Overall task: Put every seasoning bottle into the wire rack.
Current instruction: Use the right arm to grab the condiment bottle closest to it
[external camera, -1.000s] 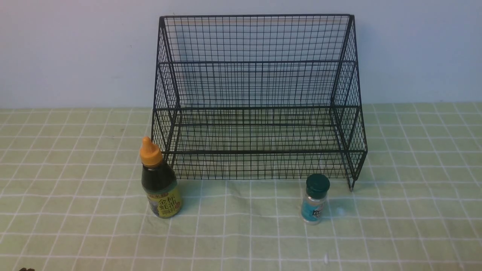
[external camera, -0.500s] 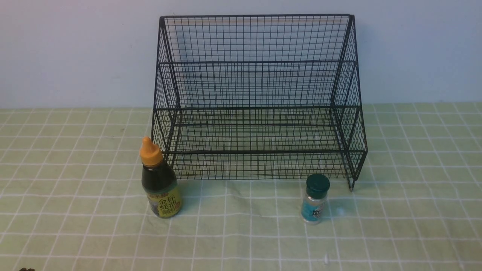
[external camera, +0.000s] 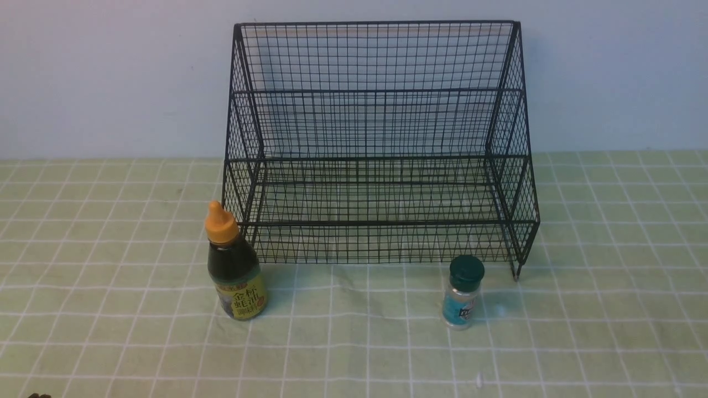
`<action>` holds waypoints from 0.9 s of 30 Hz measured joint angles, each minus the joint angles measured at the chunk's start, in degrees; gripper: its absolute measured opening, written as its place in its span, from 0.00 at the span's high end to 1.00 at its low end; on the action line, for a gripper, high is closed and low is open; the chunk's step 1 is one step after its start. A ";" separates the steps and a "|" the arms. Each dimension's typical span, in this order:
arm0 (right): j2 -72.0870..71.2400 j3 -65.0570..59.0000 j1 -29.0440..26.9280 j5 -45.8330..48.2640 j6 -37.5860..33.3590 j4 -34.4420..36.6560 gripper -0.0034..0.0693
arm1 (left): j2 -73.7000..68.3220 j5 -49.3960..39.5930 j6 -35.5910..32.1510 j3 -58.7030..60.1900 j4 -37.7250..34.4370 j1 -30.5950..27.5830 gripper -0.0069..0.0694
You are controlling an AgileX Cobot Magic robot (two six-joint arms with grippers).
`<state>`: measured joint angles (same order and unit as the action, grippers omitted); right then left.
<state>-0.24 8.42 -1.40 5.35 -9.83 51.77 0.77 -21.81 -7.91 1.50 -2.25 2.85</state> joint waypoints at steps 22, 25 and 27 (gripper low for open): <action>63.15 44.95 10.62 46.83 -5.64 -28.57 0.97 | 0.00 0.00 0.00 0.00 0.00 0.00 0.92; 66.03 44.95 16.61 43.27 -5.16 -29.53 0.97 | 0.00 0.00 0.00 0.00 0.00 0.00 0.92; 69.33 44.95 22.15 38.66 -1.68 -31.94 0.96 | 0.00 0.00 0.00 0.00 0.00 0.00 0.92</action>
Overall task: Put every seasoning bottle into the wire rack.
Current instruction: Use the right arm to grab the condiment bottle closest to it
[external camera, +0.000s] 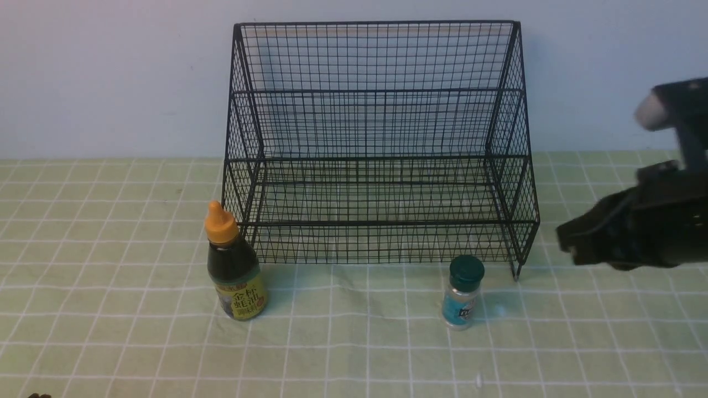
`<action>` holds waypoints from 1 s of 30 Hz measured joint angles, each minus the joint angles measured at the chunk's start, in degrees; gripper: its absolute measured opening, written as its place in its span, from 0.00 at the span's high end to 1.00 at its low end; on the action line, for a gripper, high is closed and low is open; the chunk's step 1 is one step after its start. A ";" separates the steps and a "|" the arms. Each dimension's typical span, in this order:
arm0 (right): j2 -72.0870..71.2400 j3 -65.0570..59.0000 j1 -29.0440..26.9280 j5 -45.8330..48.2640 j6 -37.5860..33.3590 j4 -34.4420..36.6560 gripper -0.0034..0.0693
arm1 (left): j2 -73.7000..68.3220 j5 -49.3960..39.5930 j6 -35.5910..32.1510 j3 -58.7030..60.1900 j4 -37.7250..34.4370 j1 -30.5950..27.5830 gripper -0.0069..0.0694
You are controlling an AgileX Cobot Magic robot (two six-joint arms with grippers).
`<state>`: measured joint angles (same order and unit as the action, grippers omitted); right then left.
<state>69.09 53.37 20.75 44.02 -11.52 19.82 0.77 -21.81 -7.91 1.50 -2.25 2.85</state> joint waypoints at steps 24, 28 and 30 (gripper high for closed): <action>21.92 0.33 5.56 -15.82 8.25 -4.04 0.18 | 0.00 0.00 0.00 0.00 0.00 0.00 0.92; 23.69 0.51 5.56 -17.63 7.99 -2.54 0.17 | 0.00 0.00 0.00 0.00 0.00 0.00 0.92; 24.64 0.51 5.56 -18.07 7.86 -2.16 0.17 | 0.00 0.00 0.00 0.00 0.00 0.00 0.92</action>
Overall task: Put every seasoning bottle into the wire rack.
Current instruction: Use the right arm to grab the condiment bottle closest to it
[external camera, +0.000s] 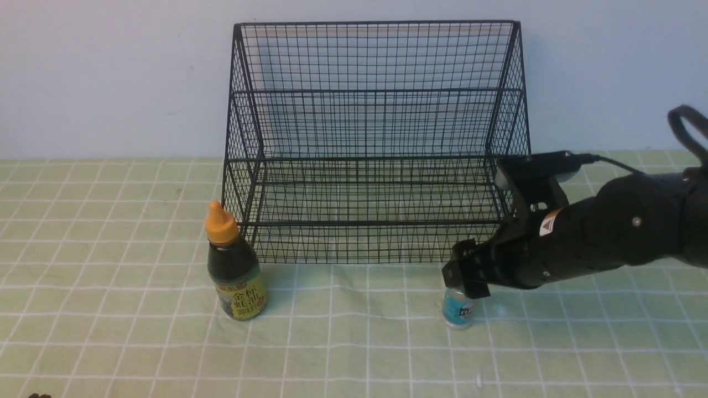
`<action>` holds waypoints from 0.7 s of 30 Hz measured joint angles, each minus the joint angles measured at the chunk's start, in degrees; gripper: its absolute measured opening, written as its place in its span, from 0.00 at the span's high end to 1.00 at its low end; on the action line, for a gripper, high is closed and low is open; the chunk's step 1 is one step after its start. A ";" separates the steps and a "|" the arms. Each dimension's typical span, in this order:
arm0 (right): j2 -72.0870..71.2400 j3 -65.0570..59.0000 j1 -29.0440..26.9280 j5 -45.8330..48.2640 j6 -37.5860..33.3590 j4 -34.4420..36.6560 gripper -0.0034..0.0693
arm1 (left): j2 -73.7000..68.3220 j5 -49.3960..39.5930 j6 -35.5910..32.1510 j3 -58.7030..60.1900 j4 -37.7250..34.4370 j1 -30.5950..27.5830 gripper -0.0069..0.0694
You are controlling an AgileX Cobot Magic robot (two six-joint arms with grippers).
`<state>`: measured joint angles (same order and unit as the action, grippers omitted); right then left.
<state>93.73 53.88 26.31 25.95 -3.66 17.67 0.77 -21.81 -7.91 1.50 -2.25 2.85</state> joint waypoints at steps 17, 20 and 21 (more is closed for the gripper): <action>-3.65 0.11 0.00 7.23 -2.53 0.46 0.50 | 0.00 0.00 0.00 0.00 0.00 0.00 0.92; -9.97 0.11 0.00 12.26 -2.98 0.46 0.50 | 0.00 0.00 0.00 0.00 0.00 0.00 0.92; -11.58 0.11 0.00 13.18 -2.98 0.46 0.50 | 0.00 0.00 0.00 0.00 0.00 0.00 0.92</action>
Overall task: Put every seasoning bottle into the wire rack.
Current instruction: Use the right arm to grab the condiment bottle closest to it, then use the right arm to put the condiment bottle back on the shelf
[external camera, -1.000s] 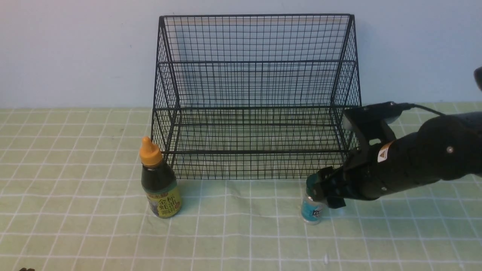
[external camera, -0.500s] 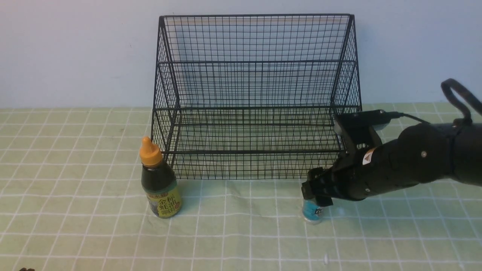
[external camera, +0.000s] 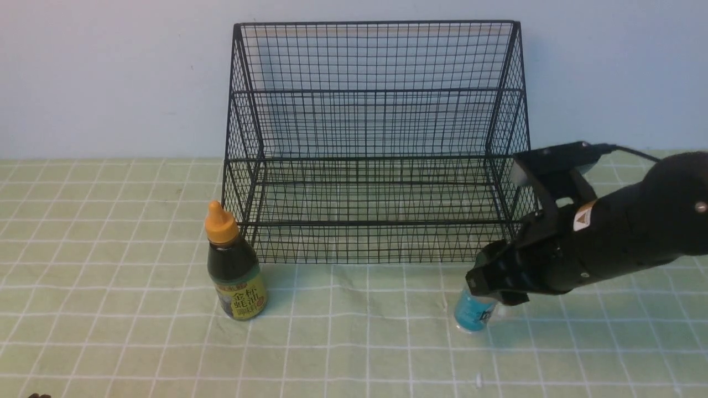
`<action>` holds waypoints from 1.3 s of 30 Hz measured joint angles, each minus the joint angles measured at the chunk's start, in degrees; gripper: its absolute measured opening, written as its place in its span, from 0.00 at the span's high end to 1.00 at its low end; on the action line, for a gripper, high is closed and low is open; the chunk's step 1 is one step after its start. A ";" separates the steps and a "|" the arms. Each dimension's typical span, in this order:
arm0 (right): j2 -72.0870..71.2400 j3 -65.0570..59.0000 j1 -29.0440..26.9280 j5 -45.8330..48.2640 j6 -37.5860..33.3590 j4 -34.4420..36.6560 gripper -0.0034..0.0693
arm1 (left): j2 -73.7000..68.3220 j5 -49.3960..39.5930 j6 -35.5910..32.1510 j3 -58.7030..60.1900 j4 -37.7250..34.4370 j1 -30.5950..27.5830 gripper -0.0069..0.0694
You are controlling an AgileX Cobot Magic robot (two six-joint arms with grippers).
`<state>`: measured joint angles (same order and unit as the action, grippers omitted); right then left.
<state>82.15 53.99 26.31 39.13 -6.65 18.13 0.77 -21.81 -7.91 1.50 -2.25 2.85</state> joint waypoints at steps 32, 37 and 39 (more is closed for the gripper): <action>17.49 22.83 0.00 0.88 1.93 -13.39 0.50 | 0.00 0.00 0.00 0.00 0.00 0.00 0.92; 20.71 22.83 0.00 0.09 1.99 -13.39 0.50 | 0.00 0.00 0.00 0.00 0.00 0.00 0.92; 21.79 23.07 0.00 -0.76 2.06 -13.39 0.50 | 0.00 0.00 0.00 0.00 0.00 0.00 0.92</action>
<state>103.94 77.06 26.31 38.37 -4.59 4.74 0.77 -21.81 -7.91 1.50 -2.25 2.85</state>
